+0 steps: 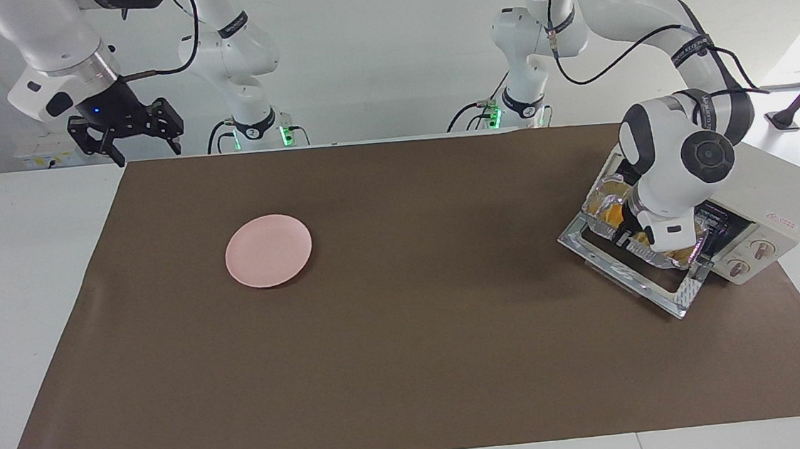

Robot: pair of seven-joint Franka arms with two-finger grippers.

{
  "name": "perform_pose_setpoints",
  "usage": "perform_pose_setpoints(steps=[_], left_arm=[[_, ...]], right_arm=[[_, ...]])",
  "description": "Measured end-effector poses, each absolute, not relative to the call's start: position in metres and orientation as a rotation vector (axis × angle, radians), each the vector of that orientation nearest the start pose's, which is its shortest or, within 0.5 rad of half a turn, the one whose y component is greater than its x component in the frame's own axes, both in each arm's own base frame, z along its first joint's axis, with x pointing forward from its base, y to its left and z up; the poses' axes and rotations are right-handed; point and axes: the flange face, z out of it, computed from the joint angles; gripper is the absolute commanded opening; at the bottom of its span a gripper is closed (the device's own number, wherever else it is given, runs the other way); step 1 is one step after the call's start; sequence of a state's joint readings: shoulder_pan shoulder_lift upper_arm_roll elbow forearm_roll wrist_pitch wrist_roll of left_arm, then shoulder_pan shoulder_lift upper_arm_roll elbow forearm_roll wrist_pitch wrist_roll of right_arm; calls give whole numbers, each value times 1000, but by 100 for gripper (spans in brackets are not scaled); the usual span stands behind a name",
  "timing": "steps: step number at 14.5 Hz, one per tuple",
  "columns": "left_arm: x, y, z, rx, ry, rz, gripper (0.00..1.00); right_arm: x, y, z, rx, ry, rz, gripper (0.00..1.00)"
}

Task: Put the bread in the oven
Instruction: 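Carry the tray with the left gripper into the open oven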

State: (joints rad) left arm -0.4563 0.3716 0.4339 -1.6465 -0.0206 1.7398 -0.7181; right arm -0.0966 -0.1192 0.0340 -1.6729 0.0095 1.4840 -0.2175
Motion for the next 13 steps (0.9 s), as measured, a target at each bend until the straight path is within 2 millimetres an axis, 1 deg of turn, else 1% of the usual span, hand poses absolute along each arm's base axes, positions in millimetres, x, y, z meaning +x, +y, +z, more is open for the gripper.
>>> perform_pose_setpoints(steps=[7,10,13], left_arm=[[624,-15,396,-2735,-988,279,0],[622,-3,396,-2721,-957,288,0],[620,6,396,-2718,-949,306,0]], right_arm=[[506,-30,633,-3115,-242,107,100],[506,-30,633,-3115,-242,107,100],[506,-30,633,-3115,-242,107,100]])
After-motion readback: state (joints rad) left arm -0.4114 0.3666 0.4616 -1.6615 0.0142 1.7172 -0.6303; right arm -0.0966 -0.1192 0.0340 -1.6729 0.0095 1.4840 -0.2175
